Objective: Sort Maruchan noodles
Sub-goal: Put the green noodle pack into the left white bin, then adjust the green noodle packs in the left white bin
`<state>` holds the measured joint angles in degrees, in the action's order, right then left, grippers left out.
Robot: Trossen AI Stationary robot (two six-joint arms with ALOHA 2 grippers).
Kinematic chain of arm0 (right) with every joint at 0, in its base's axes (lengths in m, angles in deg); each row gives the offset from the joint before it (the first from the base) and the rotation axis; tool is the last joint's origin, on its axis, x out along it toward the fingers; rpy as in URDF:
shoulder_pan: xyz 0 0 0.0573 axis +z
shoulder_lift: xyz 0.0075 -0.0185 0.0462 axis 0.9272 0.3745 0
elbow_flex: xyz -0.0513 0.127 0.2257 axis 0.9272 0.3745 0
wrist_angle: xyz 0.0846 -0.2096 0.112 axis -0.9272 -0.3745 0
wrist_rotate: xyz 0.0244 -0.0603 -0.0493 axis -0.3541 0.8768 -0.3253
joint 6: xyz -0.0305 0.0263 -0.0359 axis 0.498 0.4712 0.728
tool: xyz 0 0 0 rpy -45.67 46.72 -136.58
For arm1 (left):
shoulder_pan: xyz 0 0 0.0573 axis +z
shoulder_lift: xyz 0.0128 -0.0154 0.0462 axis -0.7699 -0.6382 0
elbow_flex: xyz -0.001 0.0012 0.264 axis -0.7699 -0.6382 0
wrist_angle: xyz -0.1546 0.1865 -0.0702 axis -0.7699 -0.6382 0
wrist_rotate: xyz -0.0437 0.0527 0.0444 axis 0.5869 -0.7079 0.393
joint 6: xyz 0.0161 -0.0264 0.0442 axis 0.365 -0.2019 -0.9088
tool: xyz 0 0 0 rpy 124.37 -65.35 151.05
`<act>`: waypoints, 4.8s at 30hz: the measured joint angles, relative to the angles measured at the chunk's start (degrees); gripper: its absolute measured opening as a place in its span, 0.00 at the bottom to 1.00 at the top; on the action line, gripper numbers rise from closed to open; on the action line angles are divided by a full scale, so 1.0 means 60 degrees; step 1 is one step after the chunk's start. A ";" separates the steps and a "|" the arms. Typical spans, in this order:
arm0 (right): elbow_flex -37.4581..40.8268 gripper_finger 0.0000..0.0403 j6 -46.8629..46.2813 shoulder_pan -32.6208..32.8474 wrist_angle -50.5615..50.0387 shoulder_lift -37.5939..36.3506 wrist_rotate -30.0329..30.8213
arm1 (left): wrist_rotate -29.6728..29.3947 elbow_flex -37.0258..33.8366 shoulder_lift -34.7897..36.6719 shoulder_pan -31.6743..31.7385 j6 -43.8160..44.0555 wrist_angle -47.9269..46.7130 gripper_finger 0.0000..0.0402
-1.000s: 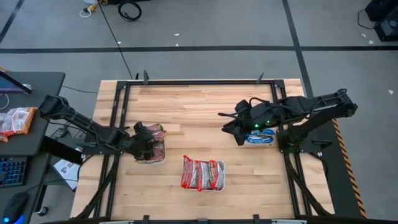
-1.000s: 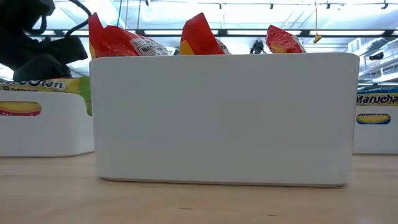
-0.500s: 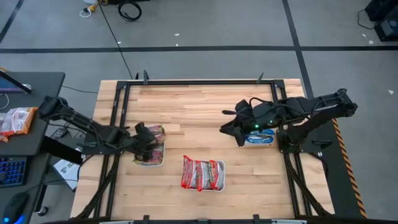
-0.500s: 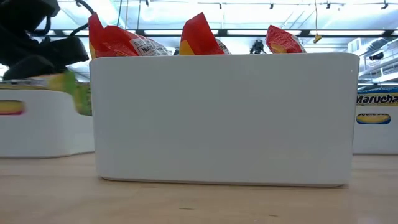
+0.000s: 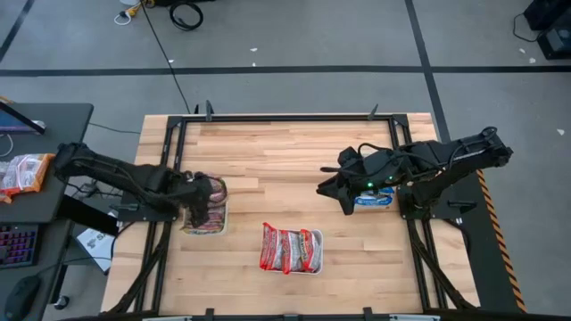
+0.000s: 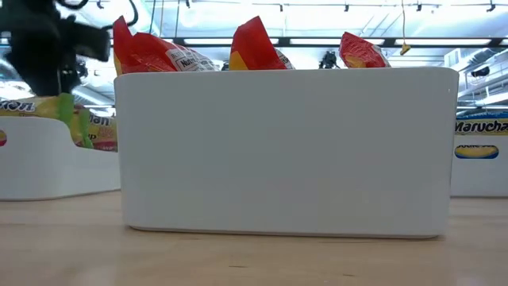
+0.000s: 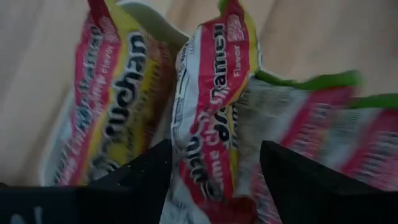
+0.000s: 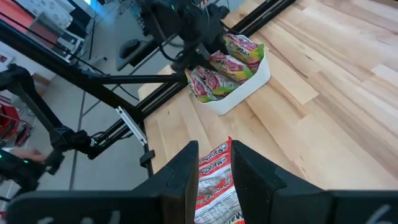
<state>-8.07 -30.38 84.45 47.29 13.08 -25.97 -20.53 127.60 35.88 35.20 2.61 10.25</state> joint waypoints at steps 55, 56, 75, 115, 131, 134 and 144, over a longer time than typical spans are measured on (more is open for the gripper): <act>0.0004 0.24 0.1260 -0.0138 -0.0822 0.0004 0.0139 | 0.0098 0.1326 -0.3229 -0.1441 -0.0214 -0.1068 0.60; 0.0004 0.24 0.1261 -0.0138 -0.0822 0.0004 0.0054 | 0.0261 0.1210 -0.3229 -0.1417 -0.0153 -0.0914 0.60; 0.0004 0.24 0.1403 -0.0094 -0.0809 0.0090 -0.0065 | 0.1380 0.2126 -0.3182 -0.1023 -0.0114 -0.1789 0.01; 0.0004 0.24 0.0993 0.1377 -0.0137 0.1035 -0.1231 | 0.1038 0.1745 -0.2467 0.0763 -0.1318 -0.1863 0.57; 0.0004 0.24 0.1011 0.1246 -0.0123 0.1038 -0.1217 | 0.1297 0.1218 -0.2449 0.0147 -0.1253 -0.1029 0.74; 0.0004 0.24 0.1011 0.1242 -0.0123 0.1038 -0.1213 | 0.2154 0.1223 -0.2445 0.0147 -0.1233 -0.0714 0.74; 0.0004 0.24 0.1011 0.1562 -0.0166 0.1042 -0.1221 | 0.2058 0.0682 -0.2439 0.0015 -0.0646 -0.0520 0.70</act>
<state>-8.05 -24.31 93.83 46.29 19.33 -33.29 -8.18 131.69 21.24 35.29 -1.26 7.13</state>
